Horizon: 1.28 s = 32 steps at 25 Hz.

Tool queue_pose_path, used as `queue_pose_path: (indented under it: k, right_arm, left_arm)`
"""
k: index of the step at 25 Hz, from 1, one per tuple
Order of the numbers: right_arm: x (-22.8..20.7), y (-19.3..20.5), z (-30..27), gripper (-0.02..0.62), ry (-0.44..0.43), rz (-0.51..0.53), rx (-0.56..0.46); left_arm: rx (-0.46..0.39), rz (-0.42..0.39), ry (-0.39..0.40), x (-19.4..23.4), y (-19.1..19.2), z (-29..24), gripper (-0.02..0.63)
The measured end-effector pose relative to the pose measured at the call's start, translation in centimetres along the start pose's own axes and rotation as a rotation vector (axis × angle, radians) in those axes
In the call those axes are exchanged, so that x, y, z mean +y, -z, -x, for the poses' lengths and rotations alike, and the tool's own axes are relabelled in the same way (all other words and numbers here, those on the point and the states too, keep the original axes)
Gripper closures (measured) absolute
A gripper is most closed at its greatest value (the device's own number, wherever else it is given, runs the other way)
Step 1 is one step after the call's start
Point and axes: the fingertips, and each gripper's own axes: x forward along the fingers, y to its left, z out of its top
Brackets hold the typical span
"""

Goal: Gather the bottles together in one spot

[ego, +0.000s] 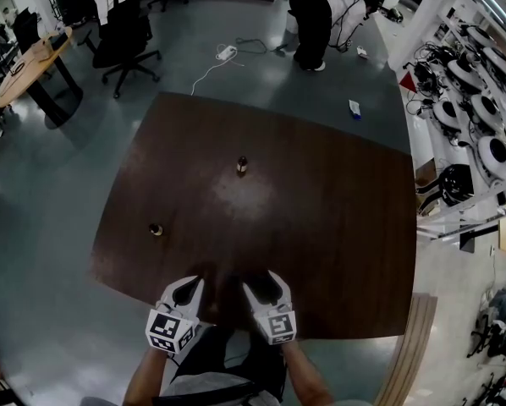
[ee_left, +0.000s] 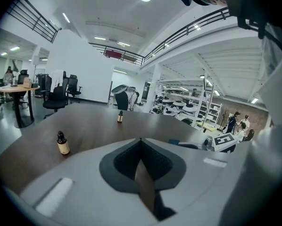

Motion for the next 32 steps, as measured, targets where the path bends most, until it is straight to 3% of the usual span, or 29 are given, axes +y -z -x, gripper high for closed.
queue_pose_path:
  k: [8,11,15,17,19,26,32]
  right_arm:
    - [-0.4,-1.7,2.2,0.327,0.048,-0.052,-0.02]
    - [-1.6,-3.7,4.8,0.373,0.1,-0.08,-0.05]
    - [-2.1,-8.3,7.1,0.488,0.111,-0.067,-0.112]
    - [-1.6,-10.1,7.2,0.561,0.091,-0.025,-0.123]
    - [-1.1,-11.0,6.6,0.594,0.069,0.021,-0.12]
    - [3.2,-15.5,3.0,0.594,-0.11,0.101,-0.165]
    - [7.6,-17.0,-0.1,0.594,-0.277,0.079,-0.152]
  left_arm:
    - [-0.006,0.006,-0.002,-0.3,-0.3,0.4,0.606]
    - [-0.013,0.01,-0.011,-0.7,-0.6,0.8,0.606]
    - [-0.042,0.008,-0.035,-0.7,-2.4,1.8,0.606]
    - [-0.057,0.008,-0.051,-0.7,-3.1,2.3,0.606]
    - [-0.075,0.011,-0.074,-0.9,-3.6,2.6,0.606]
    - [-0.155,0.04,-0.2,-0.2,-4.9,4.0,0.606]
    - [-0.194,0.074,-0.334,2.6,-5.5,7.3,0.606]
